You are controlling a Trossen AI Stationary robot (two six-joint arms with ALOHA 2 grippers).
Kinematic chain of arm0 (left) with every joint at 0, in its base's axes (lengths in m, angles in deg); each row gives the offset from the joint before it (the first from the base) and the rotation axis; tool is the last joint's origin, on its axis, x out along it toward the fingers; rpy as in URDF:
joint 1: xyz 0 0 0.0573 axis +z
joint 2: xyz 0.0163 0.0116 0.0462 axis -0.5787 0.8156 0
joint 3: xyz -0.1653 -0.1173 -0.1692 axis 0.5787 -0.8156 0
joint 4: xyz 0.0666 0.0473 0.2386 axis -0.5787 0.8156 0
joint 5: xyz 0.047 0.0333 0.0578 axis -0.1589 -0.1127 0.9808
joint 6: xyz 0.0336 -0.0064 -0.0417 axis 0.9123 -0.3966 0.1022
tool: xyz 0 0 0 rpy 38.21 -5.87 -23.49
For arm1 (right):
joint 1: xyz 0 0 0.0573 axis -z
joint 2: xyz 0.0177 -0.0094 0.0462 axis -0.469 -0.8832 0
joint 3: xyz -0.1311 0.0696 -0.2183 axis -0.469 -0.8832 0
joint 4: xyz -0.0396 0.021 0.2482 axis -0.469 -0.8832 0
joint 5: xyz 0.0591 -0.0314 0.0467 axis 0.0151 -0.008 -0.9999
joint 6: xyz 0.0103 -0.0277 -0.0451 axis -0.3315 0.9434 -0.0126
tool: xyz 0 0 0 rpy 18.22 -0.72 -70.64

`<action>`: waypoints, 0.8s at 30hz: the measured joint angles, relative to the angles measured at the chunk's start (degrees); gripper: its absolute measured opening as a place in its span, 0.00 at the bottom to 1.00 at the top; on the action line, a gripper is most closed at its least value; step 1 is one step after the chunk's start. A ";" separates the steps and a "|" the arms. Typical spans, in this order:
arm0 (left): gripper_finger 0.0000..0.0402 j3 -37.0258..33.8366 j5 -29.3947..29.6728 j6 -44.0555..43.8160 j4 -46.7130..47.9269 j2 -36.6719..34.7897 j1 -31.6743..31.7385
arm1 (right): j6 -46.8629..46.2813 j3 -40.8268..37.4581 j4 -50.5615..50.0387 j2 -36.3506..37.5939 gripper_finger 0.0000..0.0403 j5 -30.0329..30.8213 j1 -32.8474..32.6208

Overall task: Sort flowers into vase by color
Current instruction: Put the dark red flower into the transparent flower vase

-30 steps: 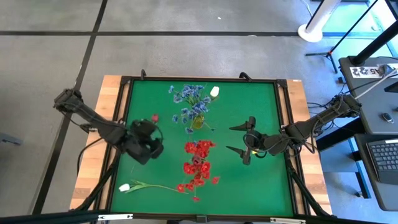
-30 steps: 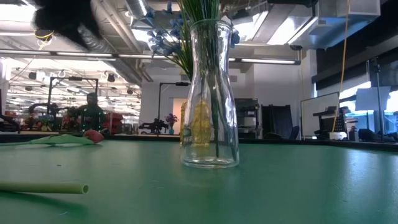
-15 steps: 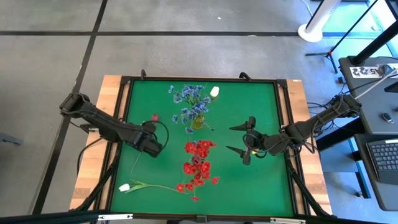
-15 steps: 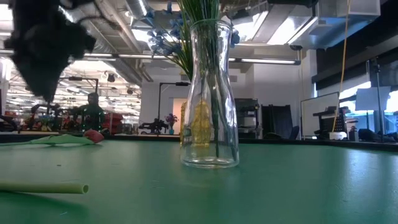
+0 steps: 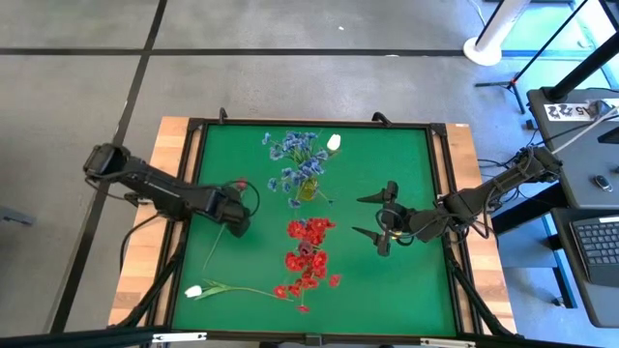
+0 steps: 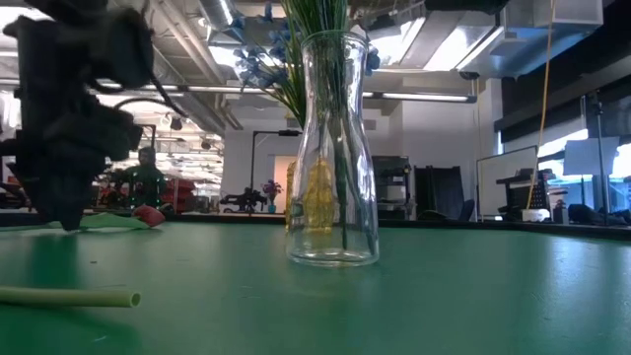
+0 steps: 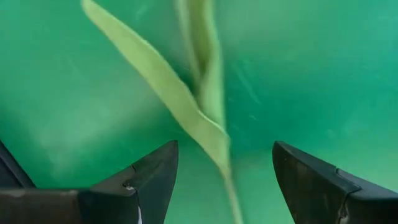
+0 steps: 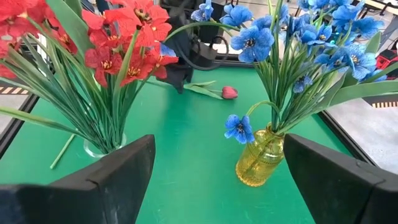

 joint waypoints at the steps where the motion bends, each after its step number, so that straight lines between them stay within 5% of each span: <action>1: 0.63 -0.64 -0.02 0.67 -0.15 0.00 1.24 | 0.01 0.00 0.01 0.00 0.88 0.00 0.00; 11: 0.57 -2.38 -2.95 4.00 -3.56 -0.17 8.34 | 0.03 0.00 0.00 0.00 0.88 0.01 -0.01; 24: 0.03 -0.43 0.78 2.72 -5.42 -0.18 9.13 | 0.06 0.00 -0.05 0.00 0.88 0.00 0.00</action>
